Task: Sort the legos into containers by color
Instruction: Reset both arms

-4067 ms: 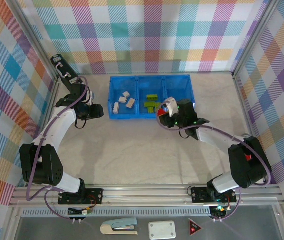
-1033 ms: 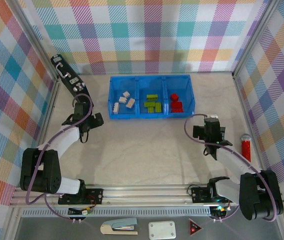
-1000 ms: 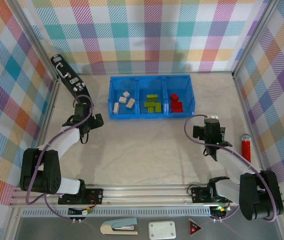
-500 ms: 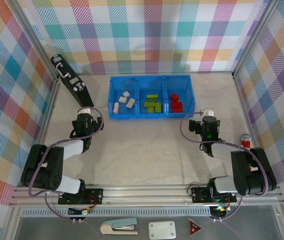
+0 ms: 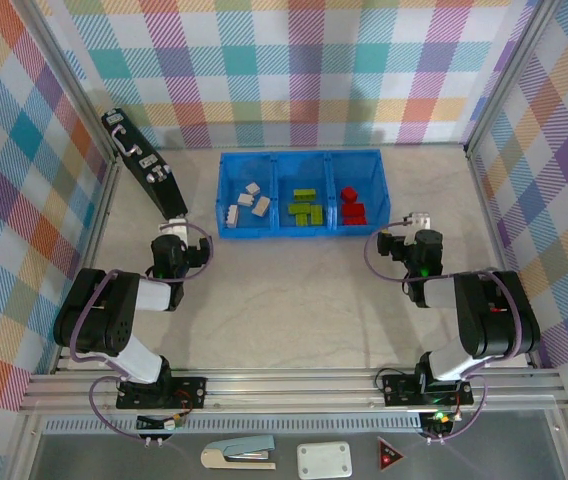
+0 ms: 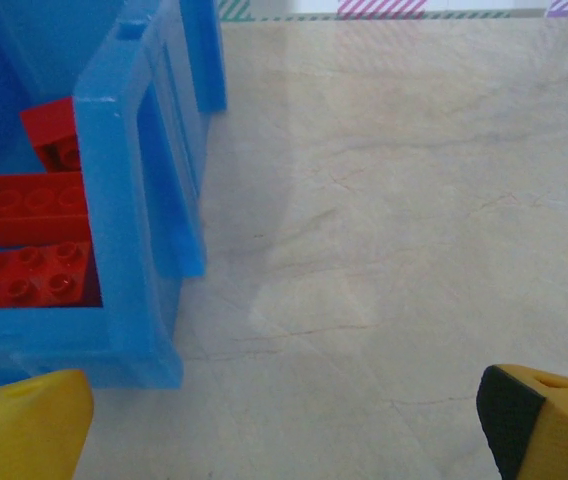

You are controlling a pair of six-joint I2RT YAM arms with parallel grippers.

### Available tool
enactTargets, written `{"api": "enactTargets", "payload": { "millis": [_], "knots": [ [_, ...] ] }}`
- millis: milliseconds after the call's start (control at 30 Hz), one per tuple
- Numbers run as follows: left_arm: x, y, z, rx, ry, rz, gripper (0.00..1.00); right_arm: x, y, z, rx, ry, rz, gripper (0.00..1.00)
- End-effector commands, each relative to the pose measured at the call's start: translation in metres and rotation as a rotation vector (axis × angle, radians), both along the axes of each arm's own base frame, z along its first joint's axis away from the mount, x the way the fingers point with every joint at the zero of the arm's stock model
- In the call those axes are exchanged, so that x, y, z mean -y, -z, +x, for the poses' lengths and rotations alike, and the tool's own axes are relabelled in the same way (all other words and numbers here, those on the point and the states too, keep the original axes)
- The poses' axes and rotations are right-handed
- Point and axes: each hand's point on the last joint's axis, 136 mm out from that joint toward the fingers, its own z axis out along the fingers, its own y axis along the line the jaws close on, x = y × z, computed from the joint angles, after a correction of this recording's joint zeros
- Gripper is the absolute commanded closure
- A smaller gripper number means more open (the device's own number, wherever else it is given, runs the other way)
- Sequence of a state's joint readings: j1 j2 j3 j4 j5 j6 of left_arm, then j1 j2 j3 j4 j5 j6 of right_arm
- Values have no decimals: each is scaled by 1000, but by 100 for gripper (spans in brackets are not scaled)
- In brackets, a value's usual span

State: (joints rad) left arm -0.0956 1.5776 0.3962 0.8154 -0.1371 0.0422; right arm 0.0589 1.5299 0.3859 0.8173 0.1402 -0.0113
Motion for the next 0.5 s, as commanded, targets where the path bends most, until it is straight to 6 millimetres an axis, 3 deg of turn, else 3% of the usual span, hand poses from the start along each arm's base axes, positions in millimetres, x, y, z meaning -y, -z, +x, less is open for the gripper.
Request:
{"api": "enactTargets", "payload": {
  "millis": [0,467],
  "knots": [
    [5,-14,9,52,34,-14,0,-1,-12,6,54,-5,29,1],
    [5,-15,9,54,36,-16,0,3,-12,6,50,22,30,1]
  ]
}}
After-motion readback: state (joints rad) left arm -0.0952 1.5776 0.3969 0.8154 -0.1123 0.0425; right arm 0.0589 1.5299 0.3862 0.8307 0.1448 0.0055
